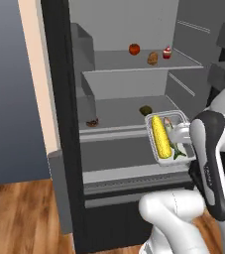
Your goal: Place the tupperware on the second highest shelf of the fridge. Make space for the tupperware among the existing items by rearranging them on the shelves if needed. Close the fridge door when finished.
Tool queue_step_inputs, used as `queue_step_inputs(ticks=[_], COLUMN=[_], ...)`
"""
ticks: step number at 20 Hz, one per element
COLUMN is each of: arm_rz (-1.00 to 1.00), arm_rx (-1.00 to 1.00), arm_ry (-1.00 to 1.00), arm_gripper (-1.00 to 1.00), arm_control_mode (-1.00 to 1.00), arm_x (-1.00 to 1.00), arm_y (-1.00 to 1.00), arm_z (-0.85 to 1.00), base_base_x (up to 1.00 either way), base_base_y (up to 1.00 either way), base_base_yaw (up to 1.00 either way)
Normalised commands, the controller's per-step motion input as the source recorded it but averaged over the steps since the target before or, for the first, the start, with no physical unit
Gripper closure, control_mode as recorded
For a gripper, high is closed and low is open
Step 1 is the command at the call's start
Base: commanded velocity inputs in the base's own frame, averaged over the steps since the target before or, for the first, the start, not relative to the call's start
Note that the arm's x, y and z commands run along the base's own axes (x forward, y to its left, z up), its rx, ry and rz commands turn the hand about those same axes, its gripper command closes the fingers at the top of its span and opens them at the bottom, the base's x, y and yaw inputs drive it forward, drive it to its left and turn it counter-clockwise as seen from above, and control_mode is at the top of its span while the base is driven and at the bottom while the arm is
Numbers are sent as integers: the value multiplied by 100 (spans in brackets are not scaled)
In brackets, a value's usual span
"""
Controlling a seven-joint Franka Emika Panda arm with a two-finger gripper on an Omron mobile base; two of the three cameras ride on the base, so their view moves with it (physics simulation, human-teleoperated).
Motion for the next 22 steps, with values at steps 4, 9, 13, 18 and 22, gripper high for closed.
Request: queue_step_inputs(ticks=[4,9,13,18,22], arm_rz=[0,0,-5,-8,-2], arm_rx=[0,0,-4,-5,0], arm_ry=[0,0,1,1,0], arm_gripper=[100,100,100,100,100], arm_control_mode=[100,100,-100,-100,-100], arm_x=[0,0,25,52,66], arm_y=[0,0,5,20,14], arm_z=[0,0,-26,-68,-58], base_base_x=[59,69,26,0,0], base_base_y=[39,1,1,0,0], base_base_yaw=[-24,-20,-6,0,0])
